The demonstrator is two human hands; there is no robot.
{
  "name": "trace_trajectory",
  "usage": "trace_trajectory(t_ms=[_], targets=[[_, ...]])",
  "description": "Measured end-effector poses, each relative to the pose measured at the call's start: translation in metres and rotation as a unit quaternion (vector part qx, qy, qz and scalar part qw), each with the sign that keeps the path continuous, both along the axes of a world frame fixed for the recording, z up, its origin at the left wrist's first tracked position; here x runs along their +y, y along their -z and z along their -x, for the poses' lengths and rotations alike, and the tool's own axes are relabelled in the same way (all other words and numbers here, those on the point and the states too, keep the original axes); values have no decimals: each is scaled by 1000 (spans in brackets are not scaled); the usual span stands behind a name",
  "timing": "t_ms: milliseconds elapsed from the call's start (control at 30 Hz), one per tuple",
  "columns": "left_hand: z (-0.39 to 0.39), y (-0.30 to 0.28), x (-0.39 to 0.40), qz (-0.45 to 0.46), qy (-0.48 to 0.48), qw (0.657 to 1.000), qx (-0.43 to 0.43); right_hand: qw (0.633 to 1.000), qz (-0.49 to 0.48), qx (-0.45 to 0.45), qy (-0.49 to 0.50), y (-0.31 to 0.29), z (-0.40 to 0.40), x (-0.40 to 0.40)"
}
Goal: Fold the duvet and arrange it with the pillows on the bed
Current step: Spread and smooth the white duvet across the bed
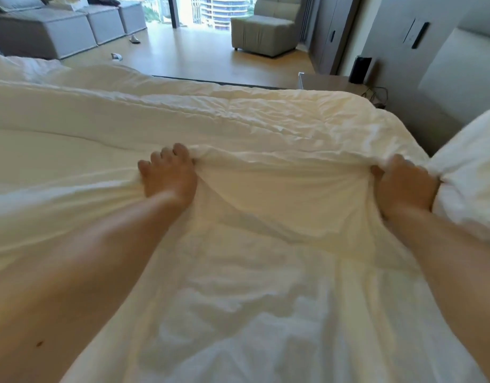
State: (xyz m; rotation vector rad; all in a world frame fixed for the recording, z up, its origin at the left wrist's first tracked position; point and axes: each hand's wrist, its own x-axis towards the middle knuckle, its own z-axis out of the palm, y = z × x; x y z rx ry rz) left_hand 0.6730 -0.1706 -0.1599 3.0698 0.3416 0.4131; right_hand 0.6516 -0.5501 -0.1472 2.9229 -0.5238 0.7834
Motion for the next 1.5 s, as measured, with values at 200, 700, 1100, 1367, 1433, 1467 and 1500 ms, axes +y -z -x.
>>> trace_trajectory(t_ms=[200, 700, 1100, 1367, 1433, 1467, 1500], targets=[[-6, 82, 11, -28, 113, 993, -15, 996, 38, 30, -78, 81, 9, -4], [-75, 118, 29, -18, 144, 985, 91, 986, 83, 61, -134, 127, -25, 5], [-41, 94, 3, -204, 99, 965, 132, 981, -22, 139, -132, 134, -20, 14], [25, 54, -1, -135, 120, 972, 148, 964, -37, 258, -48, 94, 1, 27], [51, 37, -5, -18, 134, 980, 146, 962, -35, 268, -27, 92, 5, 29], [67, 37, -4, 11, 156, 977, 143, 965, -29, 259, -27, 92, 6, 29], [82, 41, -2, 12, 181, 972, 148, 963, -23, 268, -23, 87, 12, 32]])
